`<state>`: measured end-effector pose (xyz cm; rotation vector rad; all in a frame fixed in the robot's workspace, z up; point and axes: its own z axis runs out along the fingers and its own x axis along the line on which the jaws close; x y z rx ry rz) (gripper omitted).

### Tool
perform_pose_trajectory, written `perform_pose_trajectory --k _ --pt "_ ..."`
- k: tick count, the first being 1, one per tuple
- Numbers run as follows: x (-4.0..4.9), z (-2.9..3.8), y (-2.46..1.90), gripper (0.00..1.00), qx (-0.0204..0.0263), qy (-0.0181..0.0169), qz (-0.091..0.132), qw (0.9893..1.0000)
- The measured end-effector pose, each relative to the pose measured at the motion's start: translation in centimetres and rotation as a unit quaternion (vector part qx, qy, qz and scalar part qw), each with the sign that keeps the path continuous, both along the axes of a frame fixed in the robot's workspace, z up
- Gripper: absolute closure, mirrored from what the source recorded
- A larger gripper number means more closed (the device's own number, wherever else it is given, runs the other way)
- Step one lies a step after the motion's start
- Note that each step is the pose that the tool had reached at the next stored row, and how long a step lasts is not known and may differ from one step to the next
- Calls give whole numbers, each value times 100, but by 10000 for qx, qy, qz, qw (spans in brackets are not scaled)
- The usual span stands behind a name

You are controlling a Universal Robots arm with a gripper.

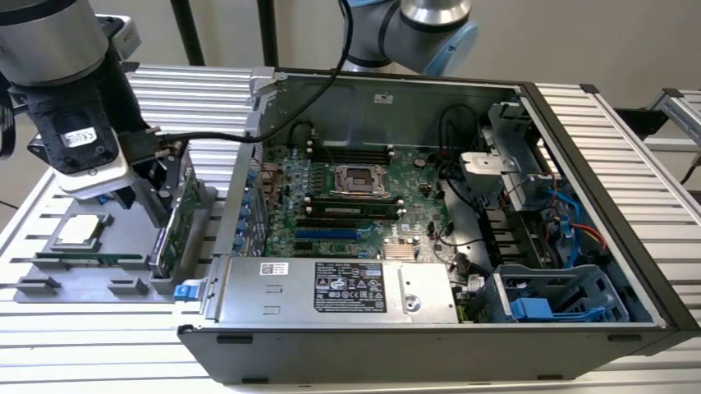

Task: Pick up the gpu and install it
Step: 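Pick up the gpu and move the gpu toward the slot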

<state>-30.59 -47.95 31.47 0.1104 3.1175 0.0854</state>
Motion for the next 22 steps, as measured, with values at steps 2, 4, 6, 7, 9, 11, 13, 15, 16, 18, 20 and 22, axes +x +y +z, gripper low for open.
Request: perform_pose_trajectory --k 2,4,6,7,9,11,13,15,16,18,20,22 --pt "0 -14 0 0 0 0 0 10000" --pt "0 -26 0 0 0 0 0 10000" --pt "0 -37 0 0 0 0 0 10000" --pt "0 -42 0 0 0 0 0 10000" --pt "0 -47 0 0 0 0 0 10000" --pt "0 -47 0 0 -1 0 0 10000" --pt "0 -50 0 0 0 0 0 10000" --pt "0 -52 0 0 0 0 0 10000" --pt "0 -55 0 0 0 0 0 10000" --pt "0 -61 0 0 0 0 0 10000" --pt "0 -69 0 0 0 0 0 10000" --pt "0 -77 0 0 0 0 0 10000"
